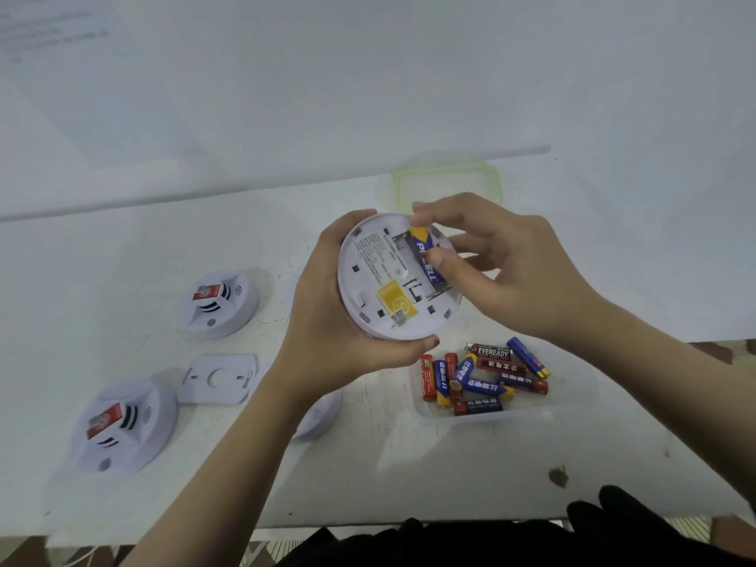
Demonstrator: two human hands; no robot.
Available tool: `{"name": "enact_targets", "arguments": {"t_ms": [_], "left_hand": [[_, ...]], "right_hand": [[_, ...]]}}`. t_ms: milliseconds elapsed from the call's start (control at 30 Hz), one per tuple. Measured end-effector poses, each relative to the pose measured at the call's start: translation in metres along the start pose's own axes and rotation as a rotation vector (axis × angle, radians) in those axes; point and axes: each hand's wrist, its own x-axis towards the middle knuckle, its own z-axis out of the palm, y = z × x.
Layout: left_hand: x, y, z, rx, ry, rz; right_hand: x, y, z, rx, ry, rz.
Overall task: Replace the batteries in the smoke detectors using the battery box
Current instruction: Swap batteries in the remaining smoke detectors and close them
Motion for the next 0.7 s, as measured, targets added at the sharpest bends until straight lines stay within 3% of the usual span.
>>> {"name": "enact_targets", "arguments": {"t_ms": [467,567,633,700], "left_hand": [[-0.015,0.003,0.006,-0.07,0.006,0.047],[-0.011,-0.009,0.003,-0.08,0.012,-0.012],[-0.005,-0.012,0.001,-0.09,0.042,-0.055],[0.0,-0.013,0.0,-0.077,0.068,-0.064]], "right_hand": [[-0.018,0.01,0.006,-0.043,-0.032,-0.165],[-0.005,0.012,0.003,0.169,-0.024,0.069],[0.009,0.016,0.001,0.338,0.13,0.252],[0.026,0.03,-0.002,0.182,0.2,0.347]]}}
